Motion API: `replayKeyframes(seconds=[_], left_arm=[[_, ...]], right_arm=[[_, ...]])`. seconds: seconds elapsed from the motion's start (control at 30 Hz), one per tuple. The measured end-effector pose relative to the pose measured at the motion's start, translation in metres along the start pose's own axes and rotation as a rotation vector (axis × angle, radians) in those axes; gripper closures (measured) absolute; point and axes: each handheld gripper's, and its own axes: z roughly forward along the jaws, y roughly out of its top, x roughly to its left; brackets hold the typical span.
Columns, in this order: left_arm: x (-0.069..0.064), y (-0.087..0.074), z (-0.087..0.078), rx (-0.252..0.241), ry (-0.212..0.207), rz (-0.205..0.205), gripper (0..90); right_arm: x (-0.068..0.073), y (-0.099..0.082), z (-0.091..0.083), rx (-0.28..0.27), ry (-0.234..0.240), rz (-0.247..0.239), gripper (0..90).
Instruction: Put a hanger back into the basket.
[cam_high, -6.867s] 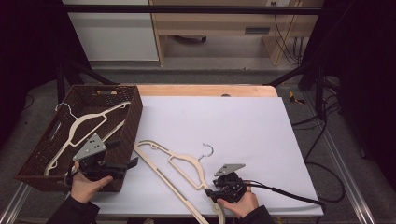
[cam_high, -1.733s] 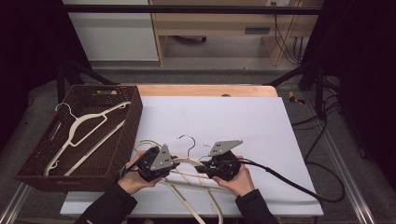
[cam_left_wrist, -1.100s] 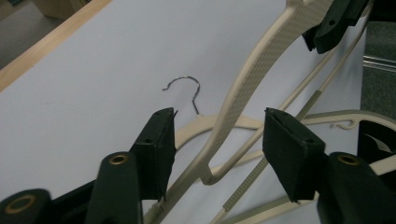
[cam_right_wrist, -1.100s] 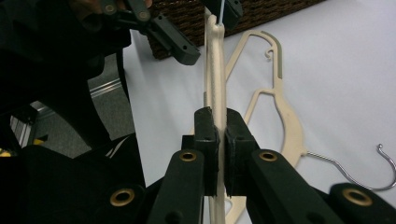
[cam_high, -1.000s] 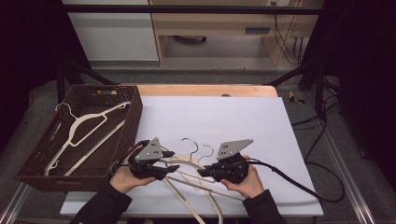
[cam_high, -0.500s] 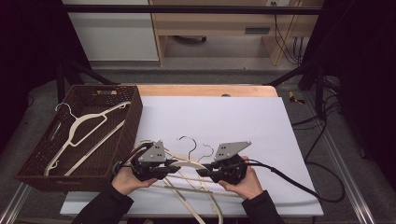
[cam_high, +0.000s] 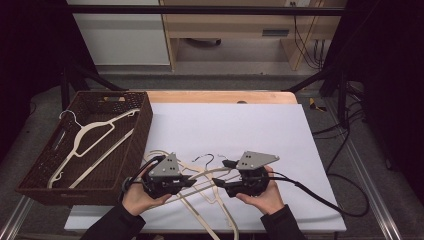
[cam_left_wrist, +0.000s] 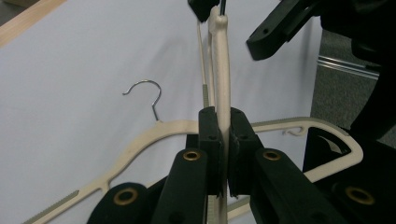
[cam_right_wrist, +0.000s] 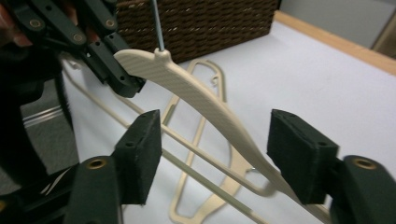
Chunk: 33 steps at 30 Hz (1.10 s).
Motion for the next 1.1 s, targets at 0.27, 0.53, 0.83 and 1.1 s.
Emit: replayKeyframes(seconds=[0.27, 0.53, 0.83, 1.1], left_arm=[[0.001, 0.002, -0.011, -0.047, 0.042, -0.057, 86.1], [0.004, 0.005, -0.031, -0.106, 0.083, -0.081, 86.1], [0.011, 0.011, -0.065, -0.183, 0.124, -0.089, 86.1], [0.024, 0.022, -0.102, -0.205, 0.188, -0.102, 86.1]], right_arm=[[-0.014, -0.011, -0.033, -0.075, -0.124, 0.071, 17.9], [-0.026, -0.033, -0.061, -0.079, -0.220, 0.133, 10.8], [-0.036, -0.051, -0.080, -0.086, -0.293, 0.191, 7.1], [-0.039, -0.059, -0.091, -0.089, -0.324, 0.214, 6.2]])
